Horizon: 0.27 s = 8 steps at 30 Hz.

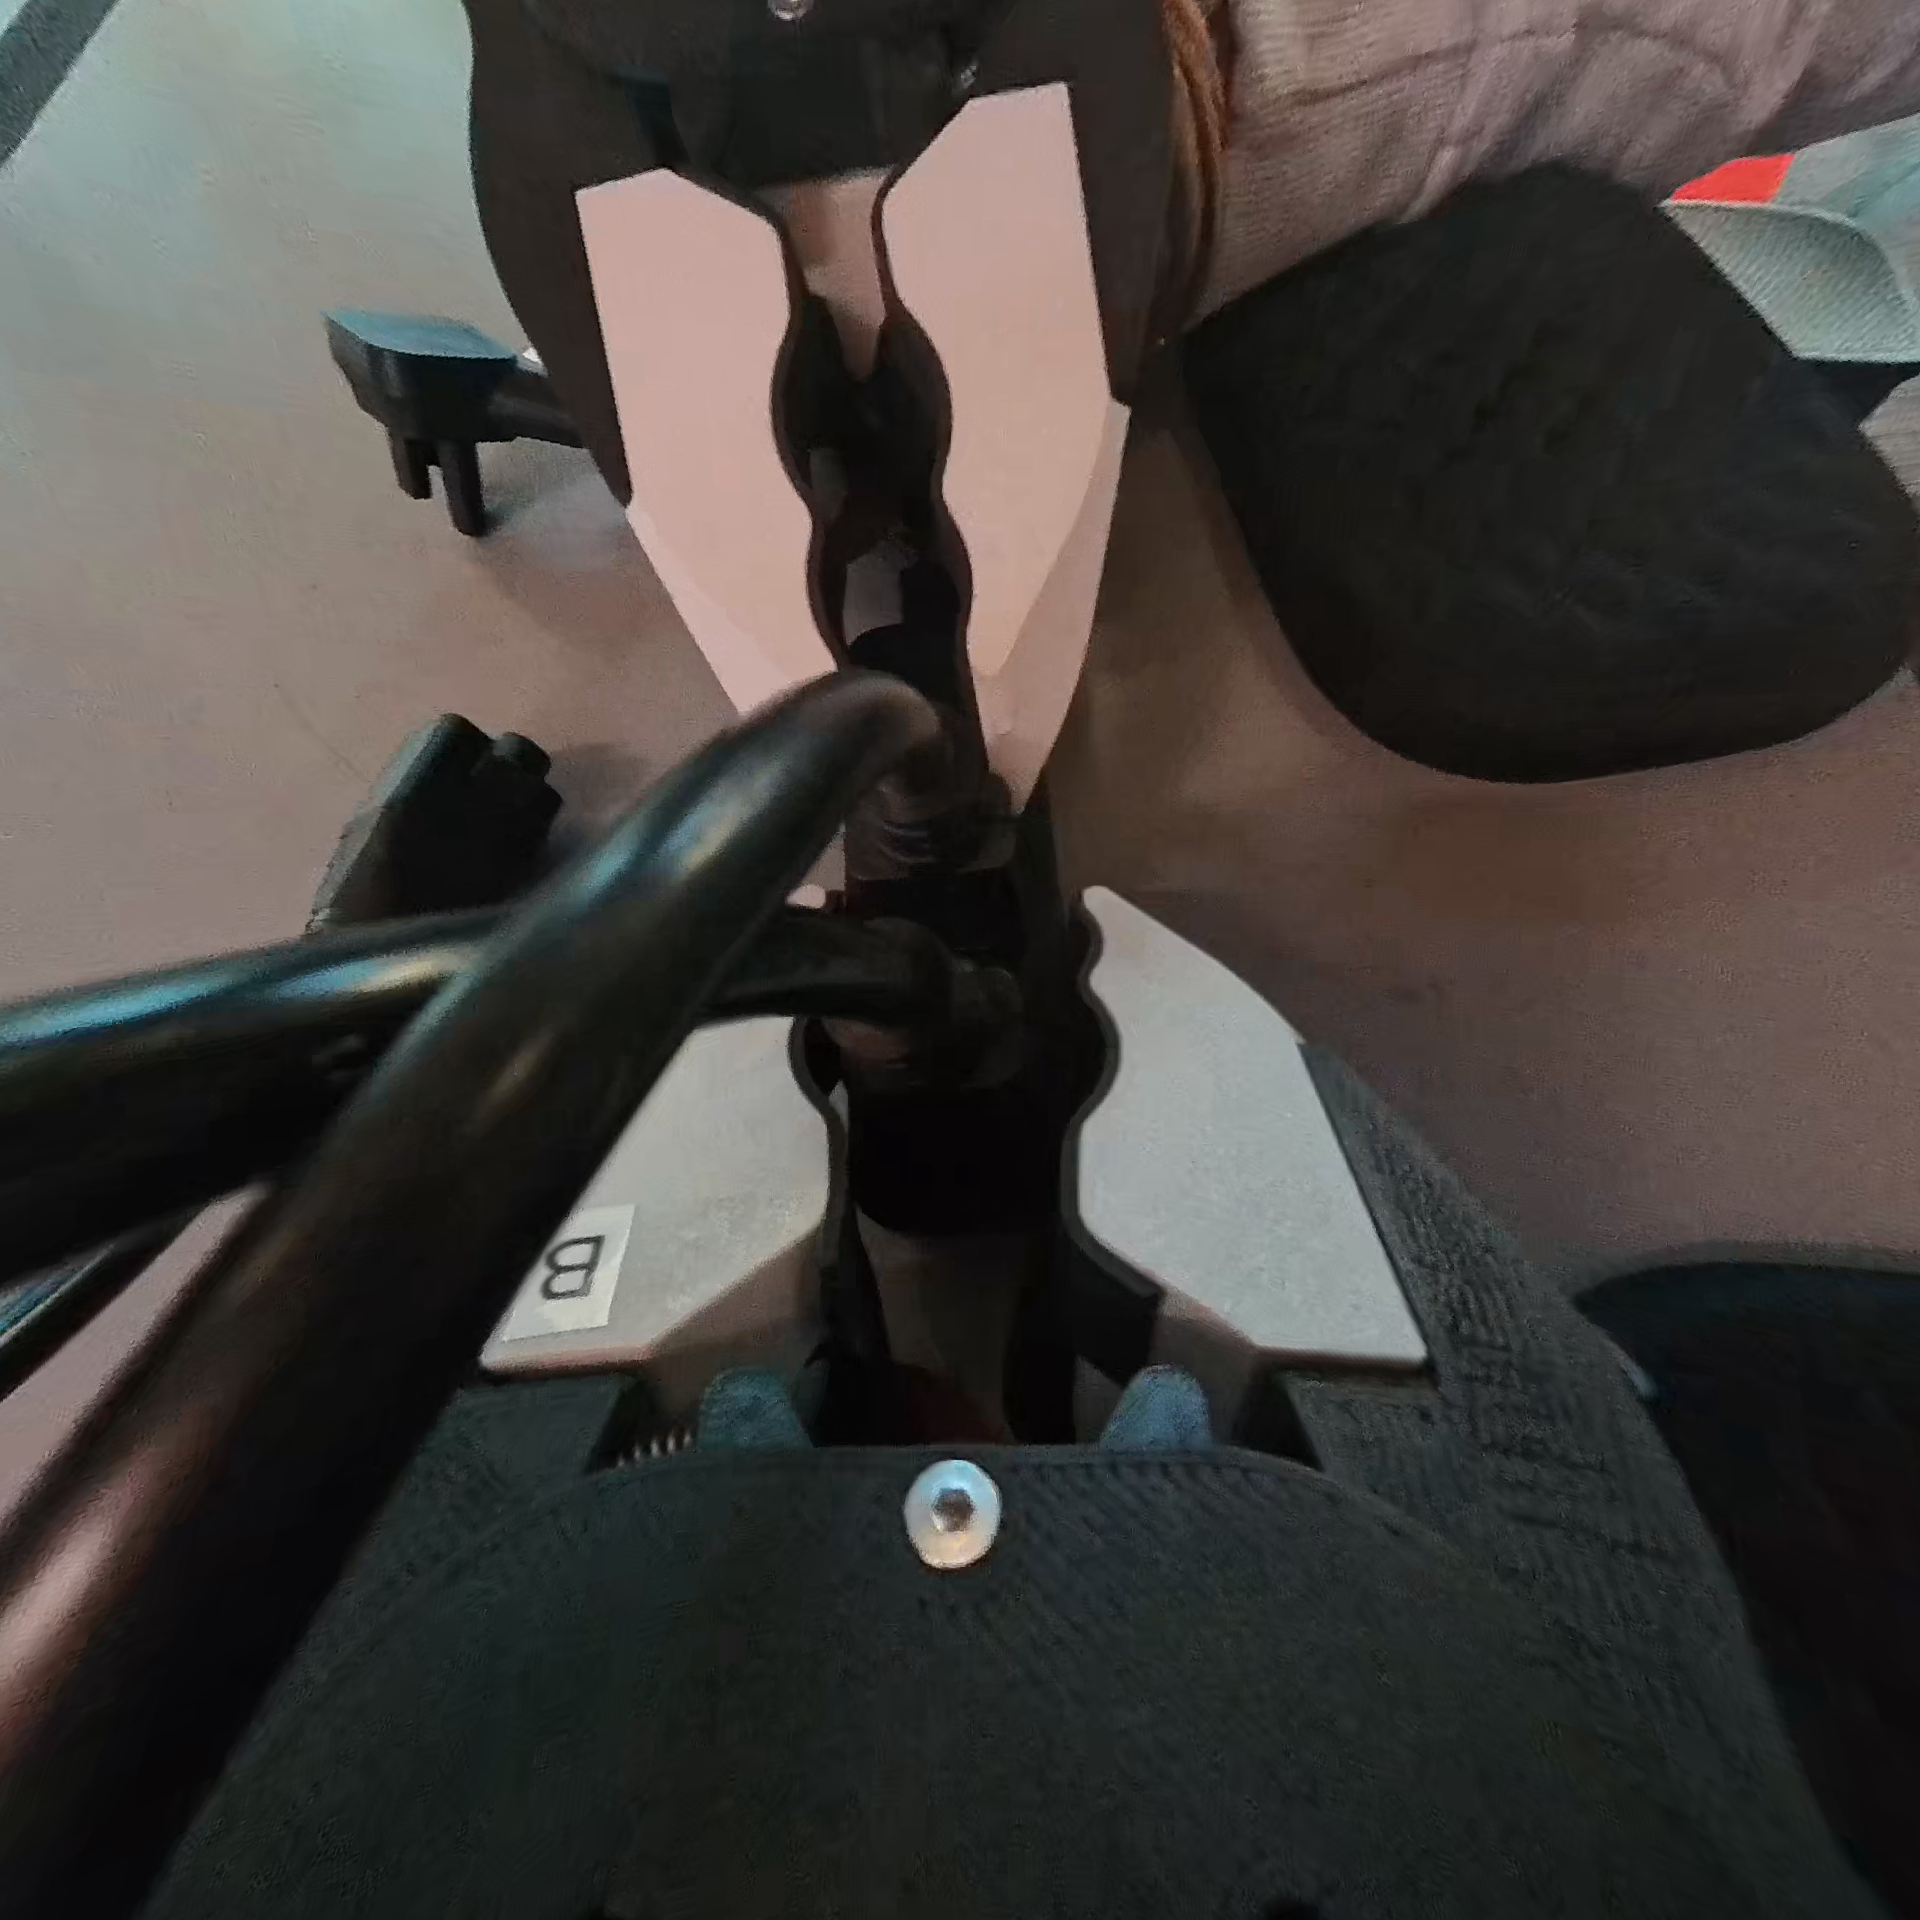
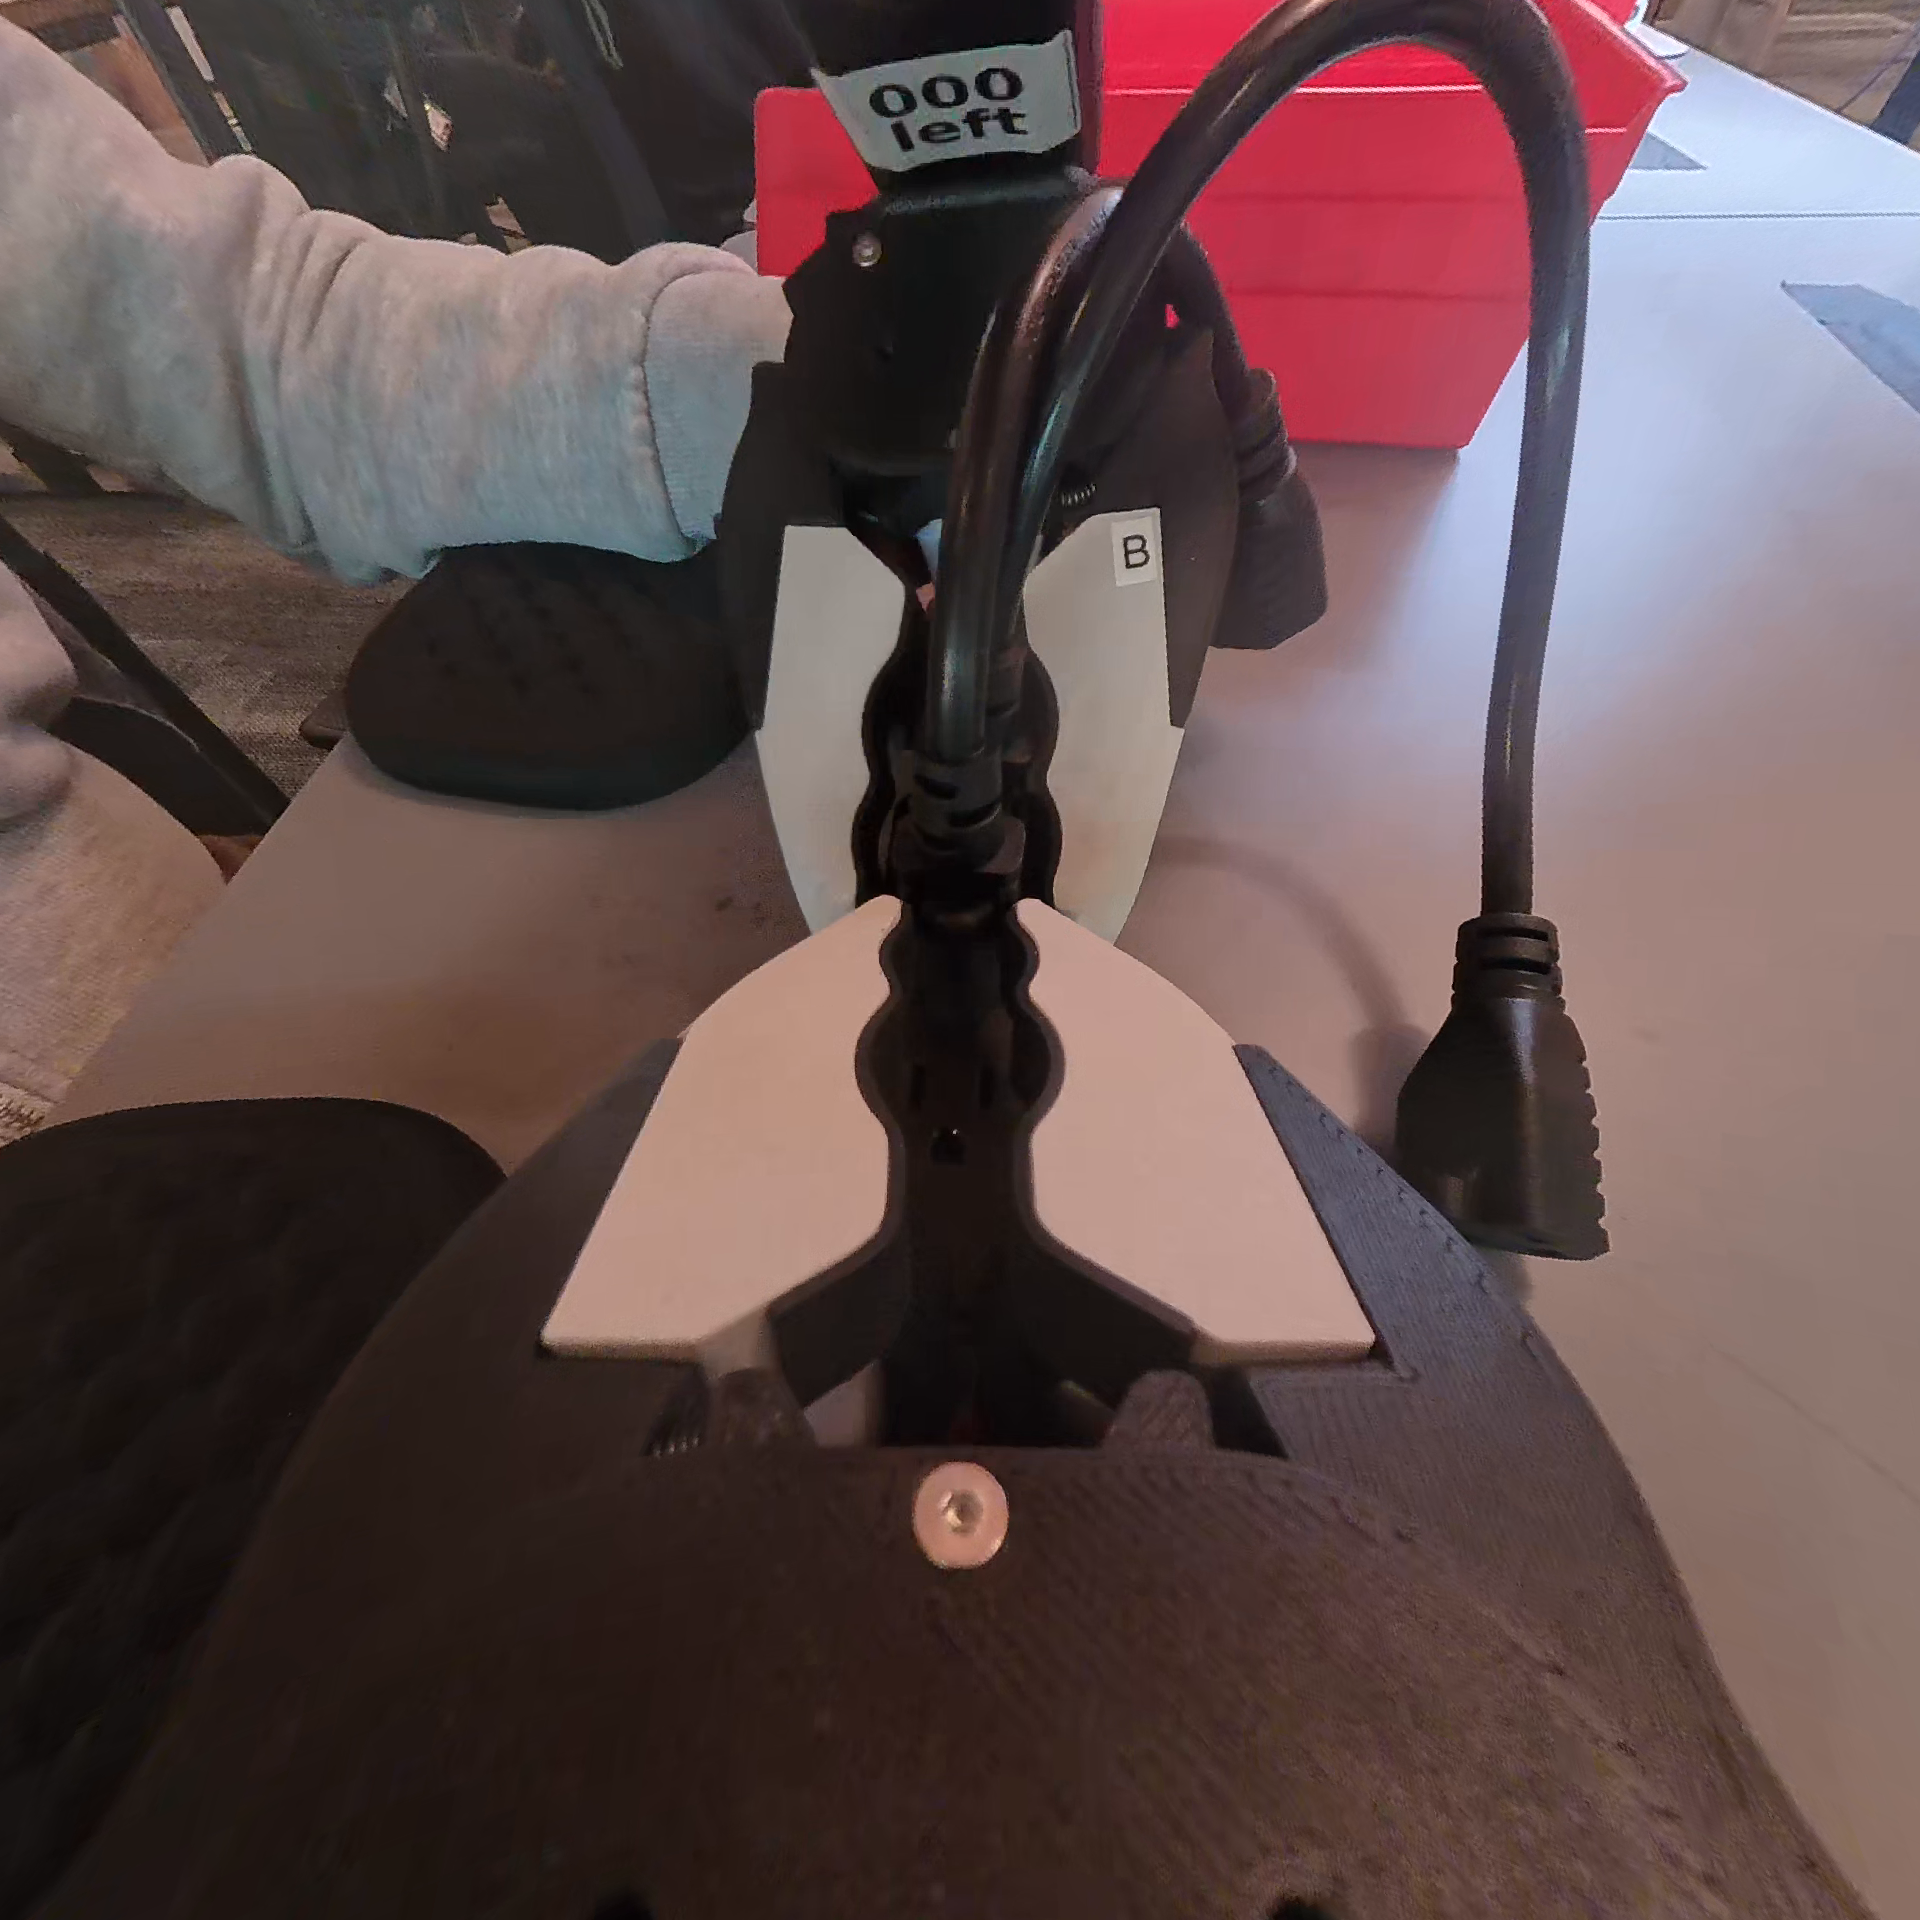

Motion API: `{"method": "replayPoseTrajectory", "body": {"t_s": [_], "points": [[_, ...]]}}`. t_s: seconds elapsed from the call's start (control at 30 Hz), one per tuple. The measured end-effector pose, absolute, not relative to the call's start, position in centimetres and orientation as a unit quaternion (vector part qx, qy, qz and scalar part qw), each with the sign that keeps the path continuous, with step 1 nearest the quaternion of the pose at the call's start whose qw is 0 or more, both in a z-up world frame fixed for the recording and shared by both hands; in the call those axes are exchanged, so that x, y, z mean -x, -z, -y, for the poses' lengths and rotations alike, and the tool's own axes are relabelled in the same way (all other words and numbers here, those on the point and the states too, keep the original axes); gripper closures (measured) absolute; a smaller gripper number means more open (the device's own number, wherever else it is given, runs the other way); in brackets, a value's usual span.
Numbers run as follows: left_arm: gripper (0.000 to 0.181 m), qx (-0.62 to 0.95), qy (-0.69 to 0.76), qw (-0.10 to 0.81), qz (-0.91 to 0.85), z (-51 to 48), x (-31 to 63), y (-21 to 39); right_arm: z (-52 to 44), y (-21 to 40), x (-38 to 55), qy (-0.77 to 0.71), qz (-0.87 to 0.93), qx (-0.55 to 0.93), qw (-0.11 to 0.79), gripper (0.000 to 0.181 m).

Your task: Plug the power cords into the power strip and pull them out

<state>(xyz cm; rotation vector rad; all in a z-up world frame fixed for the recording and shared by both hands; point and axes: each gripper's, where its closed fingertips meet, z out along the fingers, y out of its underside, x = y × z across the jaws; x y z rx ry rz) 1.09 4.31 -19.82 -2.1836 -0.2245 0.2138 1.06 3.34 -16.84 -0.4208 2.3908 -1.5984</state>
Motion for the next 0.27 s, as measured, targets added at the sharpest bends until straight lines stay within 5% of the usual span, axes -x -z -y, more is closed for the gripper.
{"method": "replayPoseTrajectory", "body": {"t_s": [0.27], "points": [[0.141, 0.884, -0.096, 0.45, 0.085, -4.31, -1.04, 19.87, -3.34, 16.77, -1.27, 0.549, -0.815, 0.15, 0.109, 0.16]]}}
